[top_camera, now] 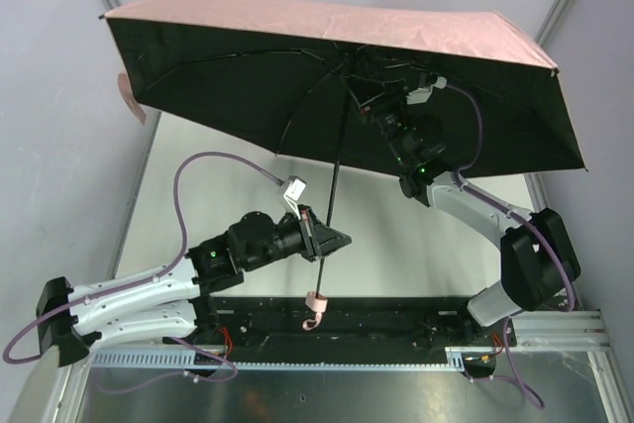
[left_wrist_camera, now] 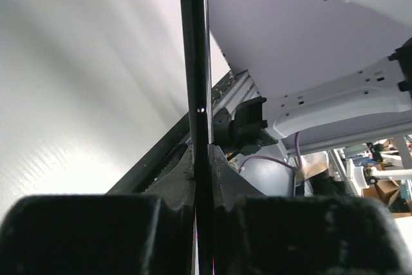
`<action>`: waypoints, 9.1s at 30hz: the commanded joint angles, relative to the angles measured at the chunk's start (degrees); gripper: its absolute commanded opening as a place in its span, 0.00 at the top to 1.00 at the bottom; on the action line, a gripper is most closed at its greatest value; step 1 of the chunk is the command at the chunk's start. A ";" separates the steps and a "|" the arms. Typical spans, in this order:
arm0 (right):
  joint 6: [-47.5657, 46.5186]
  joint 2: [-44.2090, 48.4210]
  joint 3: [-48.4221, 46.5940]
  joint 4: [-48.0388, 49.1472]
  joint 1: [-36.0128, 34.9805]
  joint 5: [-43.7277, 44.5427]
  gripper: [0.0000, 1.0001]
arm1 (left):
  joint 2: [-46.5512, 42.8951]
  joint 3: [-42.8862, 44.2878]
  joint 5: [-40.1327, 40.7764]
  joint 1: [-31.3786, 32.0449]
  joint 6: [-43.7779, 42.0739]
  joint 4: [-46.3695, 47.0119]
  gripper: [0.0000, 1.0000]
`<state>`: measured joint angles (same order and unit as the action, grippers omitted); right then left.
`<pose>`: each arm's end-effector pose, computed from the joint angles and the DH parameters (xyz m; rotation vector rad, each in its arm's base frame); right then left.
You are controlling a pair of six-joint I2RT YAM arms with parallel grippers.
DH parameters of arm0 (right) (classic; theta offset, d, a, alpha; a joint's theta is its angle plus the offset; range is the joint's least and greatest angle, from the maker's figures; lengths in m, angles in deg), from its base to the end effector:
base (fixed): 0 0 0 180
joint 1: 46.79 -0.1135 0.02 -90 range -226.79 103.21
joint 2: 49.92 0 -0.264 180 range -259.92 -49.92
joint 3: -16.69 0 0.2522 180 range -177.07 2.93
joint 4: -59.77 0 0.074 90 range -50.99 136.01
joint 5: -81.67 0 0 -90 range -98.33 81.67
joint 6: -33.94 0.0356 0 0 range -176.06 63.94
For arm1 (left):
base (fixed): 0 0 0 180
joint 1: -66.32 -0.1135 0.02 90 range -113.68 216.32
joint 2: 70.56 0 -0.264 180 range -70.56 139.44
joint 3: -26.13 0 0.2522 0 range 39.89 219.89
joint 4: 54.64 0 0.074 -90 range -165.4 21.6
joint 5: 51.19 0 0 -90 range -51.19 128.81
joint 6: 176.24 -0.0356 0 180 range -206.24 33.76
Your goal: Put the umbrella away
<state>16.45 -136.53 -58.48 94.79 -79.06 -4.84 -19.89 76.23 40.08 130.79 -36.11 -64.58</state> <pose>0.2988 0.1861 0.3708 0.5081 1.2096 1.5615 0.0923 -0.1915 0.2952 0.2301 1.9758 -1.3800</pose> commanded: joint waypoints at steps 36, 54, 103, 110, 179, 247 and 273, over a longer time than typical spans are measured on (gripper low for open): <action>-1.86 10.23 1.53 12.90 -1.45 -17.60 0.99 | -5.10 -2.10 -21.18 -10.06 5.05 13.94 1.00; 0.97 5.74 -2.72 14.42 1.41 -15.57 0.49 | -4.11 -2.16 -24.17 -9.92 6.93 16.35 1.00; -17.17 13.35 3.52 -5.21 -9.78 -16.49 1.00 | -3.61 3.61 -33.22 -23.96 10.64 16.74 1.00; -7.69 13.66 3.21 -4.93 -4.90 -10.52 1.00 | -2.32 0.30 -32.96 -24.10 12.29 15.99 0.80; -9.11 13.79 9.56 -18.22 -9.39 -7.27 1.00 | 1.56 -0.18 -32.99 -24.08 0.55 8.84 0.84; -15.44 27.18 6.83 -28.77 -8.36 -29.38 1.00 | -14.82 23.51 10.01 -23.24 -6.67 -21.01 0.01; -41.89 21.89 8.50 -11.70 5.49 -44.07 1.00 | -18.23 4.92 -36.62 -23.55 -20.20 -8.33 0.05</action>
<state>-19.18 -113.89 -47.31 63.18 -80.04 -47.51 -32.11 85.01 20.39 106.55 -52.81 -71.62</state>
